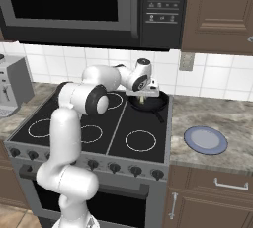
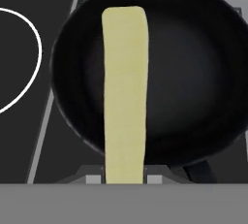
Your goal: Pick up the butter stick and place it in the pan. Then turn on the burner for the pan.
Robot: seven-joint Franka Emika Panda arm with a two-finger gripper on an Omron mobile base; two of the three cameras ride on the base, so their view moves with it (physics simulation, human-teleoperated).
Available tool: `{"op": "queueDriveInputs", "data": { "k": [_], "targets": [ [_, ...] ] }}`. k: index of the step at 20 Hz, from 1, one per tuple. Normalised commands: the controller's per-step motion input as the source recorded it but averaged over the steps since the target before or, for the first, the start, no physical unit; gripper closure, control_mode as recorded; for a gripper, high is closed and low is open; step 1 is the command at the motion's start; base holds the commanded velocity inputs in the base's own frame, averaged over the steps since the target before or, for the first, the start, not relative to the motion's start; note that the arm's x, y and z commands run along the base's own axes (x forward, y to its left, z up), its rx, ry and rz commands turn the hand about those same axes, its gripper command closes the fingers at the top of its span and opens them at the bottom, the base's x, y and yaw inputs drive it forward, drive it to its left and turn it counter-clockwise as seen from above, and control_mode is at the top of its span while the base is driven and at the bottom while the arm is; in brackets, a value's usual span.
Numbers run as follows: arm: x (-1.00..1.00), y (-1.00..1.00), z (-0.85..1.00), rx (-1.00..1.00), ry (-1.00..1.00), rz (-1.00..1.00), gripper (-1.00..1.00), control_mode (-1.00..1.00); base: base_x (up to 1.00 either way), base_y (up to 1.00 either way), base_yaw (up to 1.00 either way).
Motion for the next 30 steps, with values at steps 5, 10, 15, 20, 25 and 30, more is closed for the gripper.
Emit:
{"op": "queueDriveInputs", "data": {
  "k": [5,10,15,20,25,30],
  "targets": [
    [0.20,-0.01,-0.17,0.00,0.00,0.00,1.00,-1.00,0.00,0.00,0.00],
    [0.15,-0.03,-0.18,0.00,0.00,0.00,1.00,-1.00,0.00,0.00,0.00],
    [0.15,-0.01,-0.20,0.00,0.00,0.00,1.00,-1.00,0.00,0.00,0.00],
    [0.18,-0.04,-0.13,0.00,0.00,0.00,1.00,-1.00,0.00,0.00,0.00],
    [0.23,0.00,-0.16,0.00,0.00,0.00,1.00,-1.00,0.00,0.00,0.00],
    [0.06,0.00,-0.17,0.00,0.00,0.00,-1.00,-1.00,0.00,0.00,0.00]
  ]
}}
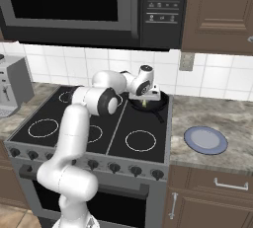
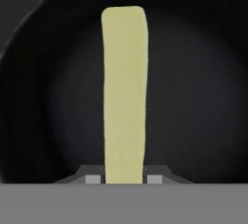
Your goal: Pick up the butter stick and place it in the pan. Then turn on the burner for the pan.
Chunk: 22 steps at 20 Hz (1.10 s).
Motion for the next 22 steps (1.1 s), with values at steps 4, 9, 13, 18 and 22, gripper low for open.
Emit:
{"op": "queueDriveInputs", "data": {
  "k": [4,9,13,18,22],
  "targets": [
    [0.00,0.00,0.00,0.00,0.00,0.00,-1.00,-1.00,0.00,0.00,0.00],
    [0.00,0.00,0.00,0.00,0.00,0.00,-1.00,-1.00,0.00,0.00,0.00],
    [-0.01,0.00,0.00,0.00,-0.02,0.00,-1.00,-1.00,0.00,0.00,0.00],
    [-0.33,0.00,0.00,0.00,-0.17,0.00,-1.00,-1.00,0.00,0.00,0.00],
    [-0.48,0.00,0.03,0.00,-0.19,0.00,-1.00,-1.00,0.00,0.00,0.00]
  ]
}}
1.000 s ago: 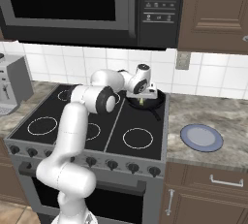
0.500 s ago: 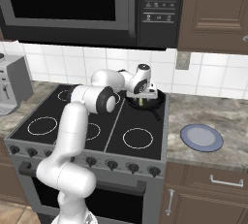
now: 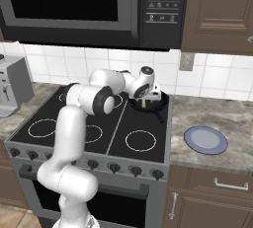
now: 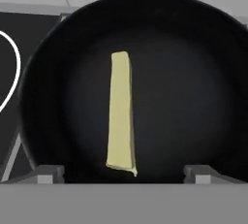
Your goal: Pick up the butter stick and place it in the pan. Then turn on the burner for the pan.
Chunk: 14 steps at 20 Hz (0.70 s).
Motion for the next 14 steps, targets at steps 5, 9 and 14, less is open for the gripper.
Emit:
{"op": "queueDriveInputs", "data": {
  "k": [5,9,14],
  "targets": [
    [-0.48,-0.01,0.13,0.00,-0.20,0.00,-1.00,-1.00,0.00,0.00,0.00],
    [-0.47,0.00,0.41,0.00,-0.20,0.00,-1.00,-1.00,0.00,0.00,0.00],
    [-0.47,-0.01,0.39,0.00,-0.16,0.00,-1.00,-1.00,0.00,0.00,0.00]
  ]
}}
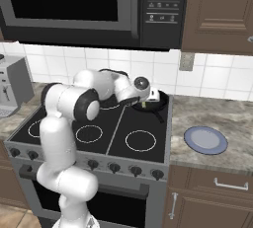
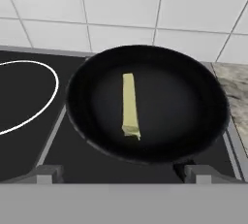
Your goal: Pick up the butter stick and place it in the pan. Then turn on the burner for the pan.
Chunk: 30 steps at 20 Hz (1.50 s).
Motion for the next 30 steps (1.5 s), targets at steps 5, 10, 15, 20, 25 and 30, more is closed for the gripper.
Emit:
{"op": "queueDriveInputs", "data": {
  "k": [5,10,15,20,25,30],
  "targets": [
    [-0.62,-0.12,0.34,0.03,-0.16,0.00,-1.00,-1.00,0.00,0.00,0.00],
    [-0.71,-0.05,0.30,0.02,-0.18,0.00,-1.00,-1.00,0.00,0.00,0.00],
    [-0.76,0.00,0.28,0.01,-0.16,0.00,-1.00,-1.00,0.00,0.00,0.00],
    [-0.76,-0.02,0.34,0.02,-0.16,0.00,-1.00,-1.00,0.00,0.00,0.00],
    [-0.79,-0.09,0.31,0.03,-0.16,0.00,-1.00,-1.00,0.00,0.00,0.00],
    [-0.67,-0.13,0.05,0.01,-0.05,0.00,-1.00,-1.00,0.00,0.00,0.00]
  ]
}}
